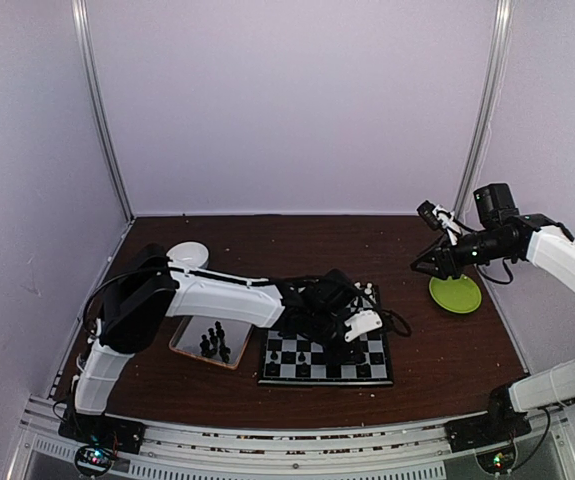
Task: Set up the chess pieces on the board
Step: Place the pawn on b7, then pick up the rook from the storage box.
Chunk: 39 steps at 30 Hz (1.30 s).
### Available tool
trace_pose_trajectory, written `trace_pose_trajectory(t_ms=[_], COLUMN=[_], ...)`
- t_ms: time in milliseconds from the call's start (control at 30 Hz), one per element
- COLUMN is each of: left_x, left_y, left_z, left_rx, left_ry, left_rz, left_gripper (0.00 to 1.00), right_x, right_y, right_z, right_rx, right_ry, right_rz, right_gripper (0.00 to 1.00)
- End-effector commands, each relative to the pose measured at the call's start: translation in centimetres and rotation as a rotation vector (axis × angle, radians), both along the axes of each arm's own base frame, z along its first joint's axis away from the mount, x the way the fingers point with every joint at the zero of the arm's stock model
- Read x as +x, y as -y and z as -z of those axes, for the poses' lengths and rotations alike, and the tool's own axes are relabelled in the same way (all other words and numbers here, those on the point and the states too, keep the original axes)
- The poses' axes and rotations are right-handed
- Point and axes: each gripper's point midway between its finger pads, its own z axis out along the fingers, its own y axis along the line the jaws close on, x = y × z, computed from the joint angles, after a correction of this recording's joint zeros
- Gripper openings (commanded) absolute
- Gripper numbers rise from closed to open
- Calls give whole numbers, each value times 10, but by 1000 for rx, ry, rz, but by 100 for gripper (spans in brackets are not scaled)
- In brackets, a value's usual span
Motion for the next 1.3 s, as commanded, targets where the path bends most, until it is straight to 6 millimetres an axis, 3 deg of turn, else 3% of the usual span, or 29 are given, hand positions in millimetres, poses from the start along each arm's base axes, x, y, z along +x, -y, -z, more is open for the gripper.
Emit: trace_pose_trajectory(t_ms=[0, 267, 367, 500, 700, 833, 967, 1267], left_x=[12, 27, 48, 79, 121, 120, 106, 81], left_y=[0, -42, -72, -128, -237, -292, -313, -330], left_z=[-61, -116, -130, -149, -123, -90, -71, -38], left_rx=[-104, -91, -70, -49, 165, 297, 346, 414], left_ry=[63, 162, 200, 245, 223, 125, 46, -105], left_rz=[-8, -52, -169, -374, -750, -898, -932, -940], left_gripper=[24, 26, 26, 26, 26, 28, 32, 35], right_x=[0, 0, 0, 0, -1, -1, -1, -2], right_y=[-1, -2, -2, -3, -3, -4, -5, -7], right_z=[2, 5, 7, 8, 15, 17, 19, 22], right_rx=[7, 9, 8, 5, -14, -16, -14, -14], right_ry=[-16, -32, -36, -40, -64, -75, -82, -98], right_rz=[-11, -18, -20, -29, -49, -53, -59, -67], right_gripper=[40, 40, 40, 40, 40, 40, 40, 40])
